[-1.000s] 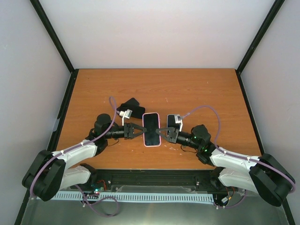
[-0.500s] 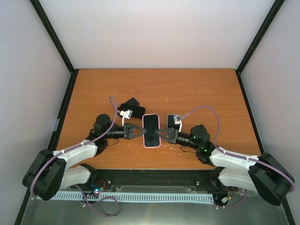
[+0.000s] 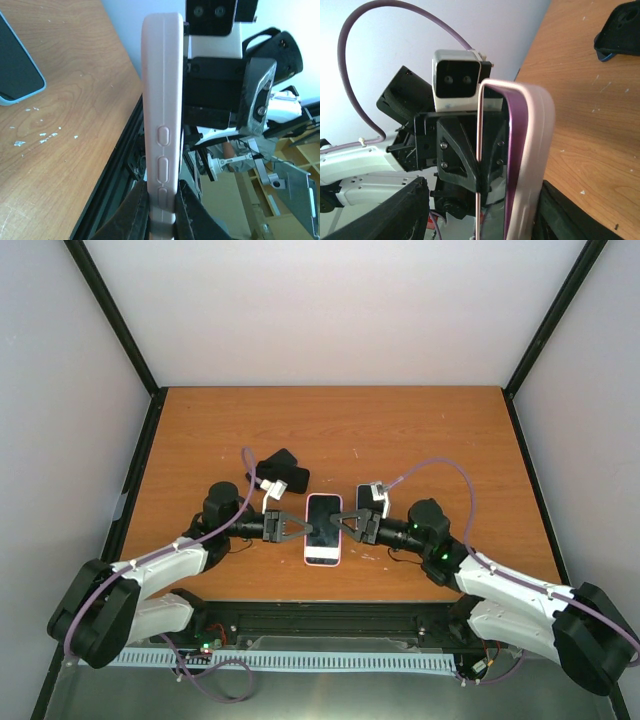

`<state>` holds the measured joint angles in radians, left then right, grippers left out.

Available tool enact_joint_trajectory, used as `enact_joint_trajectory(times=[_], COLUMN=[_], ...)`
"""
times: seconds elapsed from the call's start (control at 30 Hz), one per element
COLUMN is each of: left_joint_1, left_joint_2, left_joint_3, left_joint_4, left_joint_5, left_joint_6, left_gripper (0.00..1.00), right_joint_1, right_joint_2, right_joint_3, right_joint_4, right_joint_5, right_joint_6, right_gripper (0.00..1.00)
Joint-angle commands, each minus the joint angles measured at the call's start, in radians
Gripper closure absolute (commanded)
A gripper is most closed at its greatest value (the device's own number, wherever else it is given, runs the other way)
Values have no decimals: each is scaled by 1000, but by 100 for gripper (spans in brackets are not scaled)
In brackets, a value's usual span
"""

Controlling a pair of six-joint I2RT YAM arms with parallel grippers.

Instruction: Put the phone into the phone case

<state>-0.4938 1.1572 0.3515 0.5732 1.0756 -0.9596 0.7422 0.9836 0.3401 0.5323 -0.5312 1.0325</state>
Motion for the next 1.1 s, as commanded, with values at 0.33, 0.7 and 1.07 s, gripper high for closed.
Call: enact_joint_trajectory(times=[0.33,0.7,1.07], left_joint_1=[-8,-8,-8], left_joint_2=[-40,-10,17], left_joint_3=[27,61,99], left_joint_4=[-10,-176,-305], left_joint_5=[128,74,0], left_joint_6=[55,121,154], left_gripper=[100,100,100], right_joint_1=[-7,-21,-21], right_joint_2=[1,-13,-35], right_joint_3=[155,160,154], right_joint_4=[-115,-123,-185], right_joint_5=[29,47,66], right_joint_6=[-91,-148,-183], right_gripper=[49,84,93])
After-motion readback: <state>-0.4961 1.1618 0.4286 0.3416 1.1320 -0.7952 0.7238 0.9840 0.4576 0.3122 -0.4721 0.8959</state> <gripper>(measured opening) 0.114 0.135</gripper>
